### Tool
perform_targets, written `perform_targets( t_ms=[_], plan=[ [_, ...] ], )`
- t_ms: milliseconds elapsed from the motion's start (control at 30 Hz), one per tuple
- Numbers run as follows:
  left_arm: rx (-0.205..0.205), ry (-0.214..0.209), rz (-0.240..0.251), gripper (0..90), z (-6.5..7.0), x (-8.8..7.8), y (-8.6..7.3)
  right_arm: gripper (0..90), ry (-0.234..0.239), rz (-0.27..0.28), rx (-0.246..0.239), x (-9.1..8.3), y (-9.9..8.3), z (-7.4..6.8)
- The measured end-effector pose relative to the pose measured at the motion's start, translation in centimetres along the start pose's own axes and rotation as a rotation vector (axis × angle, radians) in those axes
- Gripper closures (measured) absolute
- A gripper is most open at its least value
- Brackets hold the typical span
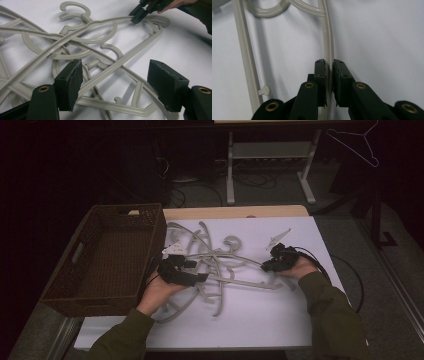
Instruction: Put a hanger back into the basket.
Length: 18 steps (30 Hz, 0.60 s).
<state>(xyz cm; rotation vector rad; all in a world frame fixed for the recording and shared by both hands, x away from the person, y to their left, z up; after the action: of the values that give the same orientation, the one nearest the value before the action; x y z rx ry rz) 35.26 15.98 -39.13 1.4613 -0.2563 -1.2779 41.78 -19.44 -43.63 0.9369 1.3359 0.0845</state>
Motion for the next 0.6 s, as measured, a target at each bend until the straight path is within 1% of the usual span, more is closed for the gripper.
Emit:
perform_targets(
  t_ms=[33,100,200,233,300,333,400,433,500,533,600],
  plan=[
    [-0.004,0.000,0.002,28.4,0.0,0.0,0.0,81.7,-0.002,-0.001,0.024,-0.2,-0.2,-0.2],
    [-0.007,0.004,0.004,28.5,-0.1,0.0,0.0,81.9,-0.013,0.005,0.056,-0.6,-0.6,-0.4],
    [-0.006,0.010,-0.002,28.5,-0.2,0.0,-0.1,82.0,-0.051,0.015,0.118,-1.2,-1.3,-0.9],
    [-0.007,0.009,-0.002,28.5,-0.2,0.0,-0.1,81.9,-0.062,0.028,0.137,-1.4,-1.6,-1.1],
    [-0.007,0.007,-0.008,28.6,-0.2,0.1,-0.1,81.9,-0.085,0.027,0.188,-1.7,-1.9,-1.7],
    [-0.006,0.007,-0.009,28.5,-0.2,0.1,-0.2,81.9,-0.112,0.033,0.205,-1.9,-2.0,-2.0],
    [-0.002,0.009,-0.015,28.6,-0.1,0.1,-0.2,81.9,-0.131,0.047,0.256,-2.3,-2.1,-2.8],
    [-0.004,0.009,-0.015,28.6,-0.1,0.2,-0.2,81.9,-0.143,0.043,0.271,-2.3,-2.2,-3.3],
    [0.000,0.010,-0.019,28.9,-0.1,0.2,-0.2,81.9,-0.155,0.037,0.299,-2.4,-2.4,-4.2],
    [0.001,0.011,-0.021,28.9,-0.1,0.2,-0.3,81.8,-0.155,0.036,0.322,-2.3,-2.5,-4.6],
    [0.000,0.012,-0.020,29.0,-0.1,0.3,-0.3,81.7,-0.158,0.032,0.341,-2.2,-2.8,-5.3]
  ],
)
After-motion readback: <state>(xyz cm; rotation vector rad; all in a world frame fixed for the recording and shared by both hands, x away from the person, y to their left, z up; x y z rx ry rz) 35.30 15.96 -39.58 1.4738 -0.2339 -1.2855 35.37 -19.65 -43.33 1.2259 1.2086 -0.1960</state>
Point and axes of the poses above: each handheld gripper's, and its own axes: x roughly forward along the jaws, y roughly out of its top, z roughly to its right, the point moved 1 cm from there along x, roughly forward along the jaws, and after that the axes turned 4 degrees about z, right-handed, at the moved point
